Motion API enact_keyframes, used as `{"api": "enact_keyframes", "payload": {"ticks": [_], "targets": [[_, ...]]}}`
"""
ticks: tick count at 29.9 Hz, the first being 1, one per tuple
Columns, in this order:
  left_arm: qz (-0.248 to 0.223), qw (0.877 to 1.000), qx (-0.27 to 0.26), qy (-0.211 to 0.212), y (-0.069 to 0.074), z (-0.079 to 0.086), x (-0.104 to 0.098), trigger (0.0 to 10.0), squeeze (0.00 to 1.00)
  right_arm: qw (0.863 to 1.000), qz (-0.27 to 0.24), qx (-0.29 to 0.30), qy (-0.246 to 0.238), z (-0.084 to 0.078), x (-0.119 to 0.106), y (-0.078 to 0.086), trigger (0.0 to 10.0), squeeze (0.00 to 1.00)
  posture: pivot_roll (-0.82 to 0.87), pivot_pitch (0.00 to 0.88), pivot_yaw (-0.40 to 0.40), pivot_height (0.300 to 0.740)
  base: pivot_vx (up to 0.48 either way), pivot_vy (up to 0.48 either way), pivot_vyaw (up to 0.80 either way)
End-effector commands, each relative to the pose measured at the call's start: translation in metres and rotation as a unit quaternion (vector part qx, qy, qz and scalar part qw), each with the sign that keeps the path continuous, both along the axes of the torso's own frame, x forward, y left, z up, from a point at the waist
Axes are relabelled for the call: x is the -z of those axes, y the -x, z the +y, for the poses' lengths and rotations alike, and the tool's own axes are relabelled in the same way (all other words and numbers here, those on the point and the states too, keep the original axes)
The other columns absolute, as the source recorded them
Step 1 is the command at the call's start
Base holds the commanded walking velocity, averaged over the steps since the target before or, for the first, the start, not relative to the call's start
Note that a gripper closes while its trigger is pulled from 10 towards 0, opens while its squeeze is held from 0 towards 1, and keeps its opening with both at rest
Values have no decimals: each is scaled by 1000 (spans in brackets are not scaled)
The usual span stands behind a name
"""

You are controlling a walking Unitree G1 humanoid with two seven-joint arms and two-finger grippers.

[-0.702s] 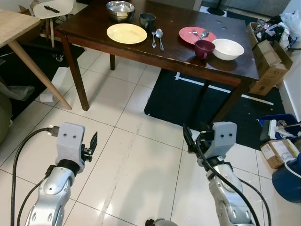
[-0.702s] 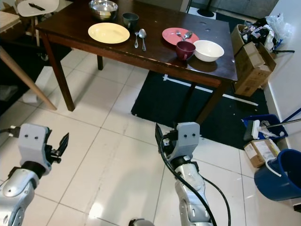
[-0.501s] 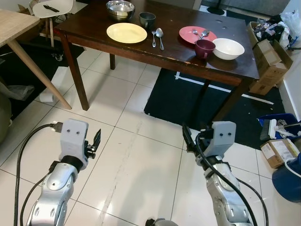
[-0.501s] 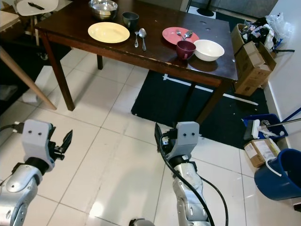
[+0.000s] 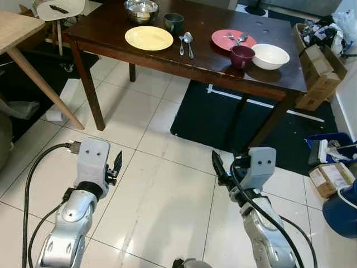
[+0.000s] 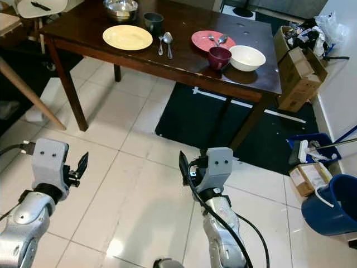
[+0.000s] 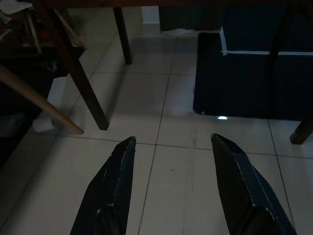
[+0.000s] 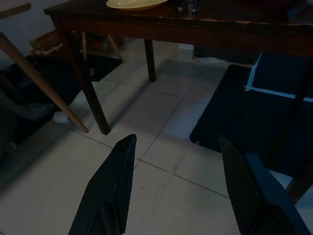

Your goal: Setting the table

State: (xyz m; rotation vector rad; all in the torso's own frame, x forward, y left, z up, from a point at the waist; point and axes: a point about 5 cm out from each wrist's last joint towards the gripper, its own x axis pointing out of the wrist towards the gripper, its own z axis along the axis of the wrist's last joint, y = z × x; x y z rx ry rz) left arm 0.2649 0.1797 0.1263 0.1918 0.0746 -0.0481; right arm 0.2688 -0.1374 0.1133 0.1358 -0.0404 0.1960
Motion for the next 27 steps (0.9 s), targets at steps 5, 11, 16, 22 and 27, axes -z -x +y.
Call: {"api": "enact_keyframes", "payload": {"ticks": [5,11,16,22,27], "targets": [[23,1000,7,-7,2,-8,8,10000,0,1000,8,-4,-3,1,1,-1,10000,0,-117,58,-18,740,0,0,0],[15,1000,13,-11,-3,-8,3,10000,0,1000,3,-7,-6,4,-1,-2,10000,0,-116,52,-12,740,0,0,0],[5,1000,7,-10,-7,-8,0,10000,0,1000,-4,-11,-3,4,-5,-5,10000,0,-118,40,-15,740,0,0,0],[15,1000,10,-6,-6,-13,2,10000,0,1000,-6,-13,-1,3,-6,-7,10000,0,-113,37,-15,740,0,0,0],[14,1000,13,-7,-5,-14,3,10000,0,1000,-6,-14,-2,4,-6,-7,10000,0,-113,35,-13,740,0,0,0]]}}
